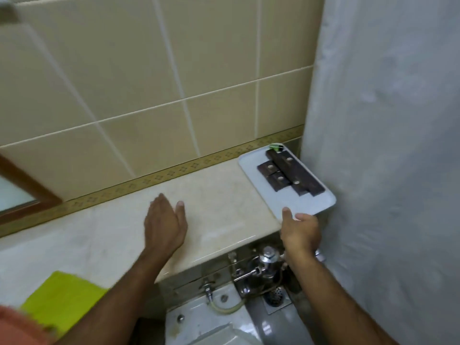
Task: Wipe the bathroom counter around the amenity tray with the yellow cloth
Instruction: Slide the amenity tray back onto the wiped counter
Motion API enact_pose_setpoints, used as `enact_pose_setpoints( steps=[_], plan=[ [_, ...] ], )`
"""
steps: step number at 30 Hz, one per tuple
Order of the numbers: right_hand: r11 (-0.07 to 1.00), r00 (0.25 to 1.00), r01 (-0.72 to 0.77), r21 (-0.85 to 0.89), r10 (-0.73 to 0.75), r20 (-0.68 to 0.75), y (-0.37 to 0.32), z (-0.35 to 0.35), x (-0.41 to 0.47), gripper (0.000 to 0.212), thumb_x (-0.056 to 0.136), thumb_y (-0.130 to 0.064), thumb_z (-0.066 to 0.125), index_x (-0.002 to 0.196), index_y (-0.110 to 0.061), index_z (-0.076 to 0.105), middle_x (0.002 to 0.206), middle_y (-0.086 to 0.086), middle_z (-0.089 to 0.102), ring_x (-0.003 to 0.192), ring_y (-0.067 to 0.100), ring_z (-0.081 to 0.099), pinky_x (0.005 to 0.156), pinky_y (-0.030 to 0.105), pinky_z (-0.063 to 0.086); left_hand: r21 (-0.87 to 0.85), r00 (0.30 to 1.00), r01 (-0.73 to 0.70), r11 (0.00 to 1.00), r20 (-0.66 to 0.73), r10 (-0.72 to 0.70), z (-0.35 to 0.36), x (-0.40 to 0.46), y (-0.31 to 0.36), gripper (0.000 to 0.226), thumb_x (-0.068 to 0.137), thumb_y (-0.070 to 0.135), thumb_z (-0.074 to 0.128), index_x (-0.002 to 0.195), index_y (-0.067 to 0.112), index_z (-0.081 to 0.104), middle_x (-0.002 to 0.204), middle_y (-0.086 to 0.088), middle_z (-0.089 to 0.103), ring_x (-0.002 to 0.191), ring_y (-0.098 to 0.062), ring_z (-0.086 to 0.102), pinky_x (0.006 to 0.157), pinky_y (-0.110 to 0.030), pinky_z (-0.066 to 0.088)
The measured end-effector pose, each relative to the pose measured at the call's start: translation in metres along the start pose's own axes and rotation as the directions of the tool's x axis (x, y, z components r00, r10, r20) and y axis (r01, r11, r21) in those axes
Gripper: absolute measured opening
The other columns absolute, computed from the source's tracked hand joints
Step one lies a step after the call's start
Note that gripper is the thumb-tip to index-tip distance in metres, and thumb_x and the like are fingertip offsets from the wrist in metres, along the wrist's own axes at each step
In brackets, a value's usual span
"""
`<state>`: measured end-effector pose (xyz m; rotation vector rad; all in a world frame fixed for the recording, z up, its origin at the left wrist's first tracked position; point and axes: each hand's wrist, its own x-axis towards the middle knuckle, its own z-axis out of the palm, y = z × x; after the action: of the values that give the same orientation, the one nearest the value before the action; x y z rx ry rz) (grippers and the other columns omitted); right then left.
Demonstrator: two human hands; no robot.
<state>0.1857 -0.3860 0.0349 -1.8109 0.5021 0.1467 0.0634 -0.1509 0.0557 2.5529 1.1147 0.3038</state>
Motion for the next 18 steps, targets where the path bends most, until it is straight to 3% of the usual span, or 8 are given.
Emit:
enact_pose_setpoints(
  steps=[2, 3, 5, 8, 11, 15, 18],
  plan=[
    [0.993, 0.992, -0.114, 0.015, 0.114, -0.044, 0.014, -0.011, 0.038, 0.058, 0.058, -0.058, 0.067, 0.09, -0.009, 0.064, 0.079, 0.01, 0.074, 0.065, 0.031, 0.072, 0.062, 0.046, 0.062, -0.077, 0.998, -0.02, 0.997, 0.06, 0.025, 0.03, 0.023, 0.059, 0.066, 0.1, 0.045, 0.03, 0.144, -0.004, 0.033, 0.146, -0.025, 0.044, 0.134, -0.04, 0.043, 0.11, -0.047, 0.035],
    [0.991, 0.99, -0.136, -0.005, 0.136, -0.042, 0.024, -0.01, 0.052, 0.057, 0.058, -0.056, 0.067, 0.087, -0.007, 0.067, 0.076, 0.011, 0.074, 0.062, 0.031, 0.072, 0.06, 0.048, 0.063, -0.101, 0.996, -0.007, 0.995, 0.087, 0.016, 0.041, 0.034, 0.079, 0.063, 0.1, 0.045, 0.031, 0.14, -0.003, 0.039, 0.14, -0.026, 0.049, 0.127, -0.041, 0.048, 0.105, -0.048, 0.04],
    [0.985, 0.985, -0.17, -0.034, 0.17, -0.025, 0.03, -0.01, 0.075, 0.043, 0.064, -0.045, 0.067, 0.077, -0.005, 0.071, 0.068, 0.01, 0.074, 0.057, 0.029, 0.072, 0.058, 0.05, 0.062, -0.148, 0.991, 0.025, 0.989, 0.133, -0.006, 0.066, 0.059, 0.124, 0.055, 0.099, 0.042, 0.035, 0.128, -0.003, 0.048, 0.128, -0.026, 0.056, 0.116, -0.042, 0.054, 0.095, -0.047, 0.045],
    [0.98, 0.981, -0.195, -0.028, 0.196, 0.002, 0.018, -0.015, 0.08, 0.028, 0.07, -0.031, 0.068, 0.075, -0.003, 0.072, 0.06, 0.008, 0.072, 0.051, 0.025, 0.071, 0.057, 0.047, 0.063, -0.229, 0.984, 0.096, 0.969, 0.172, -0.057, 0.092, 0.098, 0.173, 0.049, 0.099, 0.035, 0.041, 0.124, -0.005, 0.053, 0.129, -0.026, 0.057, 0.119, -0.042, 0.054, 0.094, -0.042, 0.045],
    [0.964, 0.963, -0.267, -0.007, 0.267, 0.025, 0.014, -0.017, 0.084, 0.016, 0.08, -0.017, 0.073, 0.075, -0.002, 0.068, 0.058, 0.009, 0.071, 0.048, 0.022, 0.071, 0.06, 0.043, 0.064, -0.265, 0.976, 0.158, 0.951, 0.187, -0.11, 0.108, 0.139, 0.197, 0.038, 0.095, 0.025, 0.051, 0.116, -0.005, 0.061, 0.124, -0.025, 0.062, 0.116, -0.041, 0.058, 0.09, -0.038, 0.048],
    [0.957, 0.958, -0.283, -0.068, 0.285, 0.025, 0.015, -0.012, 0.095, 0.013, 0.081, -0.012, 0.07, 0.072, -0.005, 0.064, 0.058, 0.008, 0.071, 0.051, 0.022, 0.071, 0.063, 0.044, 0.063, -0.092, 0.981, 0.122, 0.988, 0.16, -0.107, 0.125, 0.169, 0.202, 0.026, 0.083, 0.007, 0.055, 0.102, -0.002, 0.07, 0.111, -0.021, 0.069, 0.106, -0.038, 0.064, 0.083, -0.036, 0.052],
    [0.949, 0.955, -0.284, -0.138, 0.293, 0.045, 0.004, -0.011, 0.098, 0.009, 0.077, -0.01, 0.069, 0.078, -0.002, 0.066, 0.066, 0.01, 0.07, 0.062, 0.026, 0.07, 0.067, 0.043, 0.063, -0.12, 0.985, 0.097, 0.988, 0.155, -0.078, 0.125, 0.176, 0.197, 0.028, 0.08, 0.005, 0.055, 0.101, 0.0, 0.071, 0.109, -0.017, 0.07, 0.103, -0.037, 0.065, 0.074, -0.032, 0.047]
  ],
)
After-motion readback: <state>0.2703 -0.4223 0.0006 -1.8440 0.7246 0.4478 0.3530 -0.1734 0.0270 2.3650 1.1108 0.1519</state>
